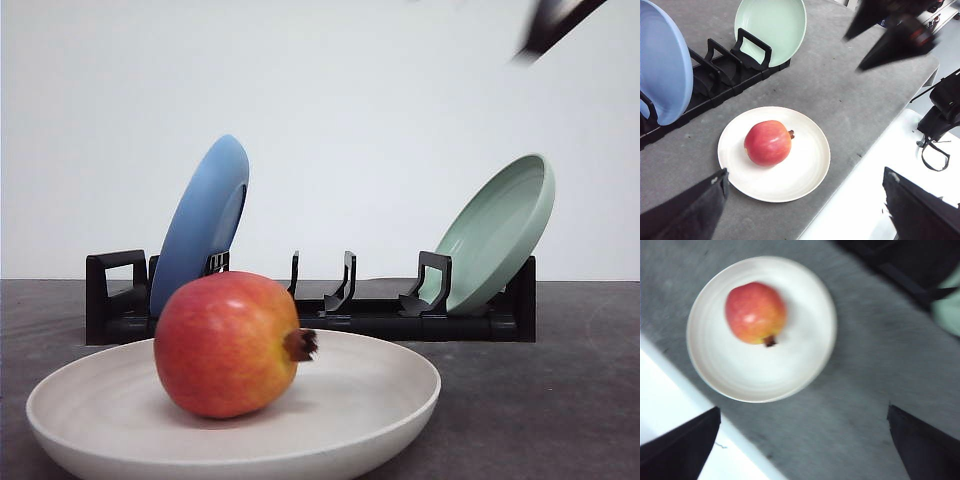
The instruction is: Place pomegranate in white plate
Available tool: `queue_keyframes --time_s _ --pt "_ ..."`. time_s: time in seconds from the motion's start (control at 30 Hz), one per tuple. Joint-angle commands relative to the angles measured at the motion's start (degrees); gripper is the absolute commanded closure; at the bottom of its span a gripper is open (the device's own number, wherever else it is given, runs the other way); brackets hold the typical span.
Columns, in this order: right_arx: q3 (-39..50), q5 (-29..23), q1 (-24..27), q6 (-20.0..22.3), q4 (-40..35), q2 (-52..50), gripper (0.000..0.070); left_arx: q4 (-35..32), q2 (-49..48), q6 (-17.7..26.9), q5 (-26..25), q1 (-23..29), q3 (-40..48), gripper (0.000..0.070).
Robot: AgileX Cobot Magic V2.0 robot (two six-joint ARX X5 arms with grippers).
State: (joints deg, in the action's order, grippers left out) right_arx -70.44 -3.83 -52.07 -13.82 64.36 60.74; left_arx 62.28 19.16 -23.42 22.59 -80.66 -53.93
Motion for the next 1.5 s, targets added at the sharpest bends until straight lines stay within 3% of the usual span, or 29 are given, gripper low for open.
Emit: queue_keyframes --time_s 0.0,0.37,0.63,0.67,0.7,0.73,0.77,0.8,0.83,1.47 --pt "1.4 -1.2 -0.7 -2.0 -0.2 -4.9 0.0000 -1.3 0.2 -0.2 0.2 -0.8 -0.8 0.0108" --pt "17.1 -1.9 -0.7 -5.2 -10.7 -35.8 0.0000 -8.3 0.2 0.0 2.9 -0.8 -0.8 0.0108" --pt "18.5 -2.3 -0.7 -3.3 -13.3 -41.9 0.0001 -8.3 0.2 -0.5 2.9 -0.8 -0.8 0.0132" --pt "18.5 -2.2 -0.7 -3.3 -13.3 -41.9 0.0036 -8.3 0.2 -0.4 2.9 -0.8 -0.8 0.0210" --pt "18.5 -2.1 -0.7 -3.3 -13.1 -41.8 0.0179 -8.2 0.2 -0.4 2.7 -0.8 -0.8 0.0371" --pt "18.5 -1.9 -0.7 -3.3 -13.1 -41.8 0.0509 -7.9 0.2 -0.2 2.2 -0.8 -0.8 0.0687" --pt "18.5 -1.6 -0.7 -3.0 -13.0 -41.7 0.0696 -7.8 0.2 -0.2 2.0 -0.8 -0.8 0.0673" --pt "18.5 -1.8 -0.7 -2.6 -13.0 -41.7 0.0652 -7.9 0.2 -0.2 2.1 -0.8 -0.8 0.0700" --pt "18.5 -1.8 -0.7 -2.4 -13.1 -41.7 0.0699 -7.9 0.2 -0.2 2.1 -0.8 -0.8 0.0700" --pt "18.5 -2.3 -0.7 -1.9 -13.4 -41.8 0.0700 -7.9 0.2 -0.2 3.1 -0.8 -0.8 0.0700"
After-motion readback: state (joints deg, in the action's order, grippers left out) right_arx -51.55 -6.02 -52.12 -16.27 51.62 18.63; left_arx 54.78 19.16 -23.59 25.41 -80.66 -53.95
